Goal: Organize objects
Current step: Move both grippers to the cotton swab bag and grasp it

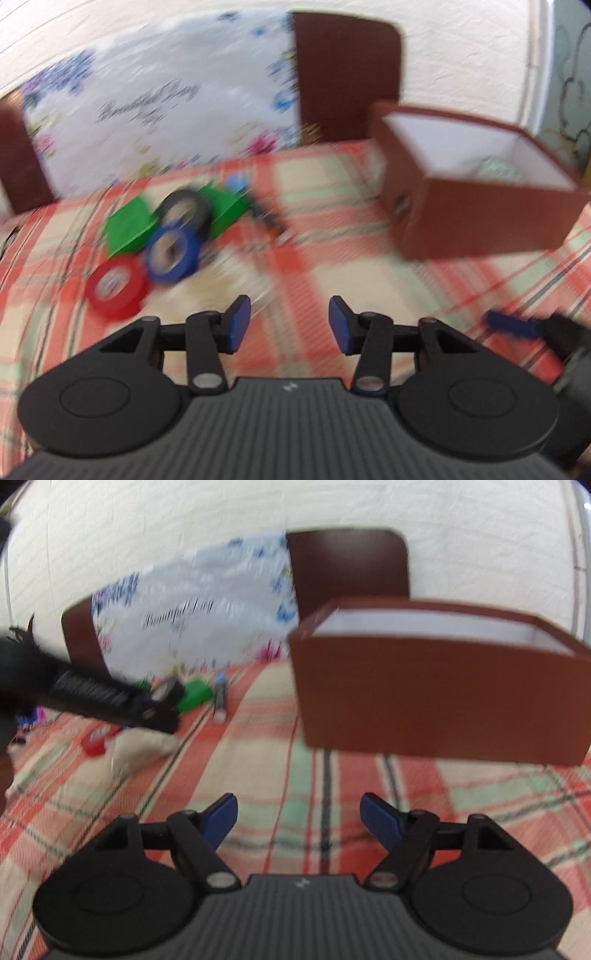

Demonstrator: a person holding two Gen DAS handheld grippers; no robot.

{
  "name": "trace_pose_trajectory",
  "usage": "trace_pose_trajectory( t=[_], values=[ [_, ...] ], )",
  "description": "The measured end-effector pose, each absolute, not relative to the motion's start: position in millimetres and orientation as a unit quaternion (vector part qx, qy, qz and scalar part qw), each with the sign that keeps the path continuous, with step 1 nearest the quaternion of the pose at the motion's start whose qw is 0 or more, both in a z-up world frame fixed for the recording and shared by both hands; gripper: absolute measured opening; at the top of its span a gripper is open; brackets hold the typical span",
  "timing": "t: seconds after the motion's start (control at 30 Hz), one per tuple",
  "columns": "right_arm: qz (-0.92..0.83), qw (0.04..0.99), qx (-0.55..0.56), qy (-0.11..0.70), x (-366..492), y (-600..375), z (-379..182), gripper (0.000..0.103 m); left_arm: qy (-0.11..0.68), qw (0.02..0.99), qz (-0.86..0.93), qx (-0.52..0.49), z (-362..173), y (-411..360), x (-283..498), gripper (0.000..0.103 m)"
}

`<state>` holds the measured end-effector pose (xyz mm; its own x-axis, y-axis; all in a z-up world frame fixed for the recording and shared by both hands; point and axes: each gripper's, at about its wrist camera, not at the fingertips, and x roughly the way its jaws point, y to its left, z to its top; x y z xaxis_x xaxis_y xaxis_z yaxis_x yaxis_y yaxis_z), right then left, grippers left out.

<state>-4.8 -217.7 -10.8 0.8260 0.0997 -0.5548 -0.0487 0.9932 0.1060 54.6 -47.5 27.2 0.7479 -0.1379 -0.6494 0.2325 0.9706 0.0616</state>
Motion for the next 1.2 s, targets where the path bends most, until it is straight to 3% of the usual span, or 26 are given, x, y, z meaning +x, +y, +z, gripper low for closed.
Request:
trace_pose_trajectory(
  t=[0.1,0.27,0.5,0.6,0.7,0.87,0.97,1.2],
  values=[
    [0.056,0.951,0.02,0.304,1.4,-202.8,-12.9,0.076,0.376,0.925,-0.022,0.041,-5.5,12.1,54.4,0.052],
    [0.103,0.942,-0.027,0.32,23.2,-159.6,-14.8,0.077,0.322,0.944,0.068,0.022,-16.1,77.3,48.7,0.063],
    [0.177,0.935,-0.1,0.289,67.7,-89.8,-9.6,0.081,0.288,0.956,0.042,-0.03,-19.7,97.4,50.0,0.071],
    [0.201,0.927,-0.13,0.287,92.1,-64.9,-11.4,0.093,0.288,0.956,0.032,-0.039,-20.9,99.1,48.8,0.076],
    [0.216,0.917,-0.119,0.313,112.7,-58.3,-18.9,0.095,0.287,0.957,0.027,-0.043,-23.2,100.2,48.3,0.077],
    [0.242,0.916,-0.114,0.299,105.5,-59.6,-18.1,0.046,0.286,0.957,0.022,-0.047,-25.2,102.7,47.2,0.079],
    [0.246,0.916,-0.138,0.287,97.1,-53.4,-17.3,0.022,0.287,0.957,0.022,-0.046,-25.6,102.5,47.0,0.08],
    [0.231,0.916,-0.192,0.266,80.8,-41.8,-17.4,0.009,0.292,0.956,0.026,-0.031,-25.9,98.3,47.7,0.081]
  ],
)
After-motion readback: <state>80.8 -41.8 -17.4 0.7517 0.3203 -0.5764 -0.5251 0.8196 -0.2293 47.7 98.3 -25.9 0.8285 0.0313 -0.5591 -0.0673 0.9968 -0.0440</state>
